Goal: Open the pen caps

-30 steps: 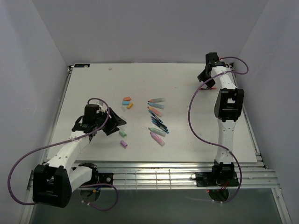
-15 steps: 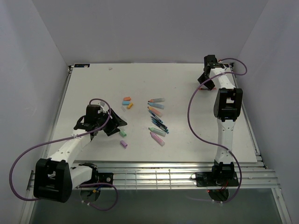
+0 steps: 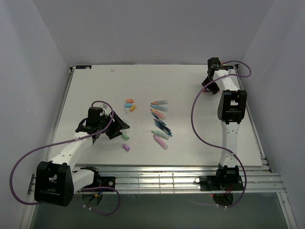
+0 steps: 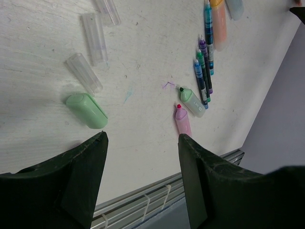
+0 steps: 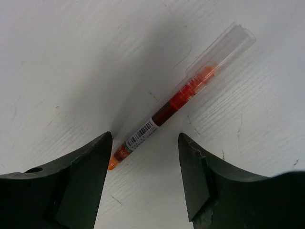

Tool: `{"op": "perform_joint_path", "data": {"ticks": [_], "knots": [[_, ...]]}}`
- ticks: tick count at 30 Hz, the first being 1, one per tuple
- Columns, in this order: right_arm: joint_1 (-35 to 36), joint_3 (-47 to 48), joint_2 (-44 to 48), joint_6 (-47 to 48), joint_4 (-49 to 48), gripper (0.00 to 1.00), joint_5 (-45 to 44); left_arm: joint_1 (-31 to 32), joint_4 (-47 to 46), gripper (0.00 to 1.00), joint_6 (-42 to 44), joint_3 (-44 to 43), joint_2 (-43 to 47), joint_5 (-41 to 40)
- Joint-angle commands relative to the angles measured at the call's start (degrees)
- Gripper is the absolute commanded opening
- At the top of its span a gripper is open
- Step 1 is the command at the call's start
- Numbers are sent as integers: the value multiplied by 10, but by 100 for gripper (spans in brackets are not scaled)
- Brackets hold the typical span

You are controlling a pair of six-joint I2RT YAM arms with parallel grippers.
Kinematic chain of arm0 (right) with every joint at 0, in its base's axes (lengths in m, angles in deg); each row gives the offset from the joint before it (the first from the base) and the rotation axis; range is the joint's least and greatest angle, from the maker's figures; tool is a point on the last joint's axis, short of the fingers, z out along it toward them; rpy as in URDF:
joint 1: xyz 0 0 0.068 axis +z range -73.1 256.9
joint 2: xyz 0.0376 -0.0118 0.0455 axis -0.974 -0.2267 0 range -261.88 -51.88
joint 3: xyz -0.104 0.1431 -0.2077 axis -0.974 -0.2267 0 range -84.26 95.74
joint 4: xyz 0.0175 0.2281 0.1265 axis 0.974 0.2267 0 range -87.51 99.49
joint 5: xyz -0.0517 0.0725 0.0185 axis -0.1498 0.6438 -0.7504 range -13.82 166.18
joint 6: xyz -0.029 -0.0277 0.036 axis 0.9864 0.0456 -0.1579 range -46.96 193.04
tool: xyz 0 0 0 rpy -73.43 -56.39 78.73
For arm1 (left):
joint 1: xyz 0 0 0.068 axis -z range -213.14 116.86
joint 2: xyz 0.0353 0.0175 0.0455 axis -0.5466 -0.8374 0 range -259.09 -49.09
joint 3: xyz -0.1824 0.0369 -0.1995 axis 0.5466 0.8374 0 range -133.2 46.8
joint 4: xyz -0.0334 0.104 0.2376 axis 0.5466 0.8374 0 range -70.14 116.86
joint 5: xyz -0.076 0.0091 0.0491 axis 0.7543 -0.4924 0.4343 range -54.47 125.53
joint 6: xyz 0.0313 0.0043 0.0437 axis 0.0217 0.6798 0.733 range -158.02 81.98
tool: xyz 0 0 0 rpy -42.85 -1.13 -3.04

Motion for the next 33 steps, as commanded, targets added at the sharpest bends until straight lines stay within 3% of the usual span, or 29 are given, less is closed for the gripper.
{"op": "perform_joint_path", "data": {"ticks": [1,12,15,19,24,33], "knots": [[-2,2,-15,15,18,64,-17,0,0,71,12,-9,5,4],[-1,-37,-11,30,41,54,-23,0,1,71,11,-1,10,7],[-3,-53,-3,38,41,44,-9,0,8,71,15,-8,11,8],[-5,-61,-6,44,61,21,1,0,20,71,20,-20,14,6],[-6,-87,1,45,83,8,23,-1,44,71,22,-34,28,6],[25,-139,148,156,53,8,95,0,98,70,-6,-101,7,44]]}}
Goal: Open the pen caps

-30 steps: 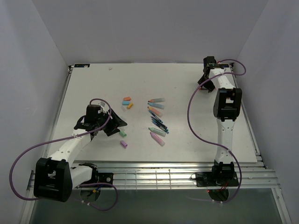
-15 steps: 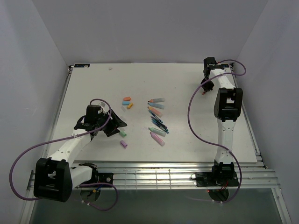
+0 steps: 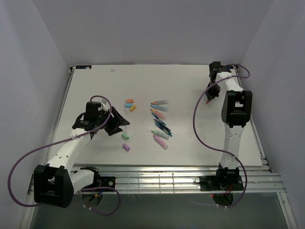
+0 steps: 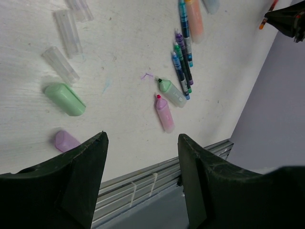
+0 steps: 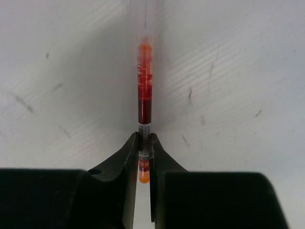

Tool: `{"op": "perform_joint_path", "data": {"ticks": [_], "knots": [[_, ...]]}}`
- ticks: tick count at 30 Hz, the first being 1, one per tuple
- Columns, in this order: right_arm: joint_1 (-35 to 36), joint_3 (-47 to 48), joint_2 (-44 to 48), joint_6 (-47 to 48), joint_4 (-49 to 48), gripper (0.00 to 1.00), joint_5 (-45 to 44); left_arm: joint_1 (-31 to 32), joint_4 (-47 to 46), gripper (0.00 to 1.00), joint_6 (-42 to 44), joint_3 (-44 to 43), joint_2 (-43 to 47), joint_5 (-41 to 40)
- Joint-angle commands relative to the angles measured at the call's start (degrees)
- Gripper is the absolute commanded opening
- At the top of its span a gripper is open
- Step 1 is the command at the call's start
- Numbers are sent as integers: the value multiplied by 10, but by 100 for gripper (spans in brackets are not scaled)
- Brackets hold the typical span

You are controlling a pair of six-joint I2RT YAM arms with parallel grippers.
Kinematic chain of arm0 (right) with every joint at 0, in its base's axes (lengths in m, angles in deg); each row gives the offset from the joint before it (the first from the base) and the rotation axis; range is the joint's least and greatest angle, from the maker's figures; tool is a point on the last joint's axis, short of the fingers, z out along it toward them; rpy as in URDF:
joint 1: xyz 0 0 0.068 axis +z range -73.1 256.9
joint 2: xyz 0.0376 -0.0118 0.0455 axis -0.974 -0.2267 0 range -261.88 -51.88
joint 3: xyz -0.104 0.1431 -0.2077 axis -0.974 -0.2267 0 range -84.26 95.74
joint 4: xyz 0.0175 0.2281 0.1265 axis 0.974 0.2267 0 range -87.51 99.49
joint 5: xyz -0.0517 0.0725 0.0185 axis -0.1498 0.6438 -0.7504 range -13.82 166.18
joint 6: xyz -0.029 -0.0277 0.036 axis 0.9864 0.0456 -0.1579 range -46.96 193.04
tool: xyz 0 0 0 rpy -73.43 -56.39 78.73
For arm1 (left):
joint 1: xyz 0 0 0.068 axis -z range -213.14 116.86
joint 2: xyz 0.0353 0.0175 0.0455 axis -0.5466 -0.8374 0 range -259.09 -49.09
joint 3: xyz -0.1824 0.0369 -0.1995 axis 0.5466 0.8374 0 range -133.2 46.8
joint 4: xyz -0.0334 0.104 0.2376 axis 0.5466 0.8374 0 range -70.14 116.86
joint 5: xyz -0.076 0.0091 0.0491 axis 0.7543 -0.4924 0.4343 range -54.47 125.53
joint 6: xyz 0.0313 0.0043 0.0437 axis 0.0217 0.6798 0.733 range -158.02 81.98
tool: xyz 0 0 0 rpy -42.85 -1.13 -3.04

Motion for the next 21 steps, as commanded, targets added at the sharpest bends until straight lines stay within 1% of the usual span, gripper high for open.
{"op": "perform_joint_path", "data": {"ticks": [1,3,4,5,6,7,8,9,10,11,12,13,14,16,18,21], "knots": [[37,-18,106,92,37,8,55,0,16,71,-24,-47,-16,43],[63,-39,144,109,45,8,66,0,15,71,-49,-61,-42,64],[71,-52,181,121,45,8,102,0,16,71,-57,-77,-52,69],[87,-68,199,127,46,8,124,0,15,71,-64,-85,-59,80],[100,-110,218,132,32,8,150,0,16,71,-73,-95,-68,84],[113,-126,249,137,34,8,200,0,17,71,-77,-113,-84,88],[148,-140,262,144,39,8,212,0,18,71,-82,-120,-90,92],[167,-174,289,155,35,8,230,0,18,71,-93,-127,-95,101],[189,-185,298,163,35,8,260,0,19,71,-98,-135,-102,105],[228,-197,309,169,36,8,266,0,18,71,-103,-139,-105,107],[246,-234,335,173,27,8,282,1,19,71,-105,-143,-106,109],[262,-250,348,179,4,8,326,1,18,72,-106,-146,-106,111],[288,-260,356,181,3,8,337,1,19,72,-106,-151,-105,112],[317,-297,383,178,-22,8,393,0,18,72,-113,-154,-101,119],[329,-312,399,169,-30,8,435,1,18,72,-118,-153,-95,126],[350,-328,411,166,-47,8,472,2,18,72,-122,-146,-92,136]]}}
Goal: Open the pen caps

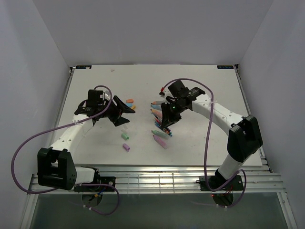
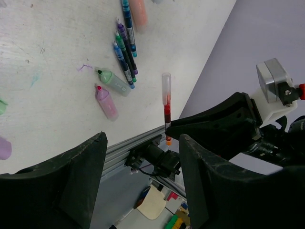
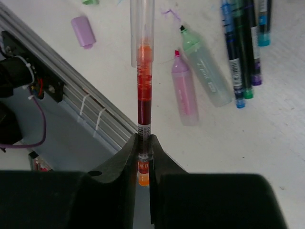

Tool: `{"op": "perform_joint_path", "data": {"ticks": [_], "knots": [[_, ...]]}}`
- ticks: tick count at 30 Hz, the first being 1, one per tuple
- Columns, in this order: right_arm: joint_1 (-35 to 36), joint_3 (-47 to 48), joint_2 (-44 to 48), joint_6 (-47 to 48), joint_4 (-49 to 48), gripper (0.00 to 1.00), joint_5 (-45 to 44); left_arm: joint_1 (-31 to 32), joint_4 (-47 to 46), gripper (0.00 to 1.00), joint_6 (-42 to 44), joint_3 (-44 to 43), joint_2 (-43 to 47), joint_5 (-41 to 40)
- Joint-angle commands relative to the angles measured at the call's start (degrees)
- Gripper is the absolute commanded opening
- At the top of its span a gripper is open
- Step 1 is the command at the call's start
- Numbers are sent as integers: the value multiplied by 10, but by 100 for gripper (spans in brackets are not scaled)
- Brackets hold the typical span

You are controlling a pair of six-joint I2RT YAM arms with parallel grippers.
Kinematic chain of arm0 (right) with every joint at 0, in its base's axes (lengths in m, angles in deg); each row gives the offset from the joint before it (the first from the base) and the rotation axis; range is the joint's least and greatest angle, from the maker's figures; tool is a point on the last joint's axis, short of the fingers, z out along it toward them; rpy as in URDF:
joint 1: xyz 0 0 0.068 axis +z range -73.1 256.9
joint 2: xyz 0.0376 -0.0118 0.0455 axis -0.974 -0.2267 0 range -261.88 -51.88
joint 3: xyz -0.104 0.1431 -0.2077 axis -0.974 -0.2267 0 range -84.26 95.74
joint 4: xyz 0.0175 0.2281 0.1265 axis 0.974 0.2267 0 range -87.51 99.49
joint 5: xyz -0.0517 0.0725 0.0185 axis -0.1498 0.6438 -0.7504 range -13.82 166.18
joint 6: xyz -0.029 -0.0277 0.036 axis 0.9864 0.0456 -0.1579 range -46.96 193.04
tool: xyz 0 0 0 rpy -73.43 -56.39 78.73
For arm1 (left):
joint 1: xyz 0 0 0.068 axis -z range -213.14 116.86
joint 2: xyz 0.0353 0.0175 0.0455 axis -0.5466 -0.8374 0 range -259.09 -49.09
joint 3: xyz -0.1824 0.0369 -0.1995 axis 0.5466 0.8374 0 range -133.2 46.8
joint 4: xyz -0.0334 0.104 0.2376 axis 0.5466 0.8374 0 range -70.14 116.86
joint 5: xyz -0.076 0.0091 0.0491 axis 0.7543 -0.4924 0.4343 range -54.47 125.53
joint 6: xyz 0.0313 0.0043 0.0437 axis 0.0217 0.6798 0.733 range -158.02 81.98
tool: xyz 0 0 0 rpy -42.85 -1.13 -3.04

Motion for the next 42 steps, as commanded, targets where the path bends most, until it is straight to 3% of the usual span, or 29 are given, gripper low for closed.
{"op": "perform_joint_path", "data": {"ticks": [1,11,17,21,26,28,42], "knots": [[10,-5,39,4,-37,8,88,2,1,72,-13,-8,22,31],[51,12,27,-14,-79,8,158,58,-13,71,-64,-1,10,16],[60,18,28,-23,-88,8,174,60,-18,69,-69,-15,-1,12],[61,18,31,-28,-89,8,181,61,-18,63,-71,-10,-4,13],[61,20,33,-29,-89,8,179,61,-24,43,-73,-4,-5,19],[63,20,30,-30,-89,8,181,62,-28,40,-75,-2,-6,22],[69,47,4,-35,-89,8,192,66,-35,39,-73,2,-6,32]]}}
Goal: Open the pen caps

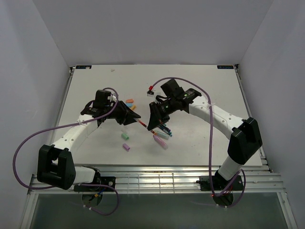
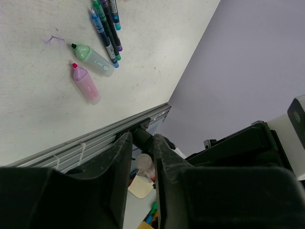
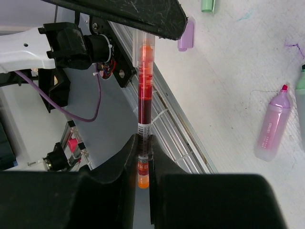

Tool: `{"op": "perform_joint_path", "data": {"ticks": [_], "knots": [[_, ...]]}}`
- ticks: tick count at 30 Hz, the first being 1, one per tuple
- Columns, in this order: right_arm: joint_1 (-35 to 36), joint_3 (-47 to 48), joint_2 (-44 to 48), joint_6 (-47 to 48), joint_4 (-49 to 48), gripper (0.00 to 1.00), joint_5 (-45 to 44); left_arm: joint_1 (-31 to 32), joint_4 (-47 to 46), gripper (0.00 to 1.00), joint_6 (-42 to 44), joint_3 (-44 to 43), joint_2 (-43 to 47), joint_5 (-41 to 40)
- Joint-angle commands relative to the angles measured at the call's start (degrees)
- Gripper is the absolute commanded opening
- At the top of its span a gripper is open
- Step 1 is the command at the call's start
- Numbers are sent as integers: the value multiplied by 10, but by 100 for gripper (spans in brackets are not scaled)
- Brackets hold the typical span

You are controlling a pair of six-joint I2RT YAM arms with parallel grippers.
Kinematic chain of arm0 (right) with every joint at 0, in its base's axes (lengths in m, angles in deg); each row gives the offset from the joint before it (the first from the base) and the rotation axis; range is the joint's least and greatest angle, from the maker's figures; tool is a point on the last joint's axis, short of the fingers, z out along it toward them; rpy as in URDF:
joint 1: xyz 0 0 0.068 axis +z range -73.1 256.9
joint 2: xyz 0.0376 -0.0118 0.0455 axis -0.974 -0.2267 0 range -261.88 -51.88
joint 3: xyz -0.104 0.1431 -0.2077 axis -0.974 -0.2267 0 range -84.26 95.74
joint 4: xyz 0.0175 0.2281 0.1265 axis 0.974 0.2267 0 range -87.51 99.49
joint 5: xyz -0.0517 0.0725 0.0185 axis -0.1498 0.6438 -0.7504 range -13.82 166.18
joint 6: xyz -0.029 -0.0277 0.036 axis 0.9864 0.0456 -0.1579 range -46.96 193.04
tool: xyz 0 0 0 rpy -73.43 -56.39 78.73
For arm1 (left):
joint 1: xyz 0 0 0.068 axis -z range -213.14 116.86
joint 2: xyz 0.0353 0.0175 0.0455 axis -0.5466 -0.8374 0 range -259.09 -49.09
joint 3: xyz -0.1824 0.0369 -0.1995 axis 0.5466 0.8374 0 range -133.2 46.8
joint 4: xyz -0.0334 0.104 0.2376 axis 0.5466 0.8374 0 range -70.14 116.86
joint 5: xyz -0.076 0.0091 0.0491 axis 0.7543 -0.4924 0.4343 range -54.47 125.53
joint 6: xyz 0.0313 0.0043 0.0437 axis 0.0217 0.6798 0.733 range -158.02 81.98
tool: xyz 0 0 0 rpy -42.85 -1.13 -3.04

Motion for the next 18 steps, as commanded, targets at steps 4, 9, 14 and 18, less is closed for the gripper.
{"op": "perform_joint_path", "data": {"ticks": [4,9,14,18], "knots": [[5,23,-10,1,-15,8,25,3,-16,20,1,3,6,18],[6,28,-24,18,1,28,25,3,-21,0,1,12,13,24],[8,49,-42,23,8,38,23,3,-22,0,-2,20,21,24],[13,62,-60,21,5,38,31,3,-24,0,-9,22,28,24]]}}
